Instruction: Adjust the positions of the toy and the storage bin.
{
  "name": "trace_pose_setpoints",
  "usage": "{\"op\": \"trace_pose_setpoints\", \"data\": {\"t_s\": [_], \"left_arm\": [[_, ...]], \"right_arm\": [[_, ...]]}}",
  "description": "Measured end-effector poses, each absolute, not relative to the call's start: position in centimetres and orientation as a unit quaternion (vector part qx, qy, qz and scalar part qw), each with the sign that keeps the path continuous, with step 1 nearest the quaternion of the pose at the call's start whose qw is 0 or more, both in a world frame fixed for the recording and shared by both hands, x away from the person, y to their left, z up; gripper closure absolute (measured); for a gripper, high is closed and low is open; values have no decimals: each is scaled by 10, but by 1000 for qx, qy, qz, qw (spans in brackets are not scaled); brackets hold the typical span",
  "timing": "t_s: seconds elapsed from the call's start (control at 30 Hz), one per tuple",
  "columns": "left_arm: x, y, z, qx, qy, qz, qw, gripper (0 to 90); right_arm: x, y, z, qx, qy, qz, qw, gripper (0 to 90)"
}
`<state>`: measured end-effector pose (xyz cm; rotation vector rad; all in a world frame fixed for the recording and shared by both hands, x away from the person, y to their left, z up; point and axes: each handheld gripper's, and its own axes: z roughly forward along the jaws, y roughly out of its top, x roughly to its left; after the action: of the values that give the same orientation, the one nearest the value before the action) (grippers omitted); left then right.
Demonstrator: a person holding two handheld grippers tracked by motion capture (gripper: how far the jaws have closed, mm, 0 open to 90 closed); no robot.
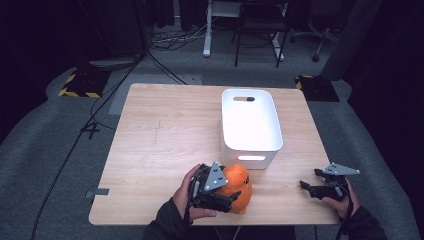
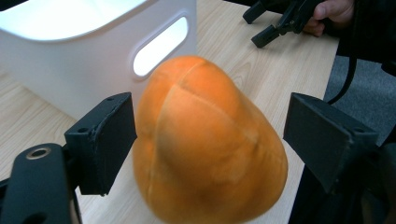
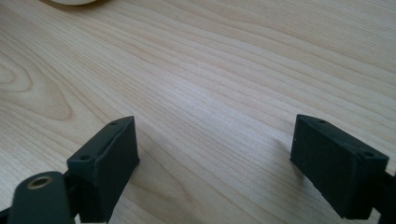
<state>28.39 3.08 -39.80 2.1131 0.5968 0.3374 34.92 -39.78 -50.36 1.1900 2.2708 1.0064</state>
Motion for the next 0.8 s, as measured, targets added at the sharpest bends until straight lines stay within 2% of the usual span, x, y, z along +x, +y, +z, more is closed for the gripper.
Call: {"op": "trace_pose_setpoints", "data": {"t_s": [0.3,0.37,0.4,0.43,0.5,0.57,0.6,0.63,0.67,0.8], "left_arm": [[296,8,-413,857,283,157,400,145],[297,6,-416,858,279,152,403,131],[299,3,-419,865,281,149,389,92],[303,2,-424,872,276,124,385,86],[303,2,-426,875,268,113,386,92],[304,3,-427,877,262,124,382,189],[305,6,-427,878,264,119,381,272],[306,8,-427,879,266,112,380,272],[308,15,-427,879,268,112,379,329],[306,24,-427,879,266,115,380,418]], "right_arm": [[349,-398,-504,424,809,359,193,149],[349,-398,-504,424,809,359,193,149],[349,-398,-504,424,809,359,193,150],[349,-398,-504,425,809,358,192,150],[349,-399,-503,422,811,356,193,150],[349,-399,-503,422,811,356,193,150],[349,-398,-503,426,808,357,192,149],[349,-398,-503,426,808,357,192,149],[349,-397,-503,426,809,357,194,149],[349,-397,-503,428,808,356,193,155]]}}
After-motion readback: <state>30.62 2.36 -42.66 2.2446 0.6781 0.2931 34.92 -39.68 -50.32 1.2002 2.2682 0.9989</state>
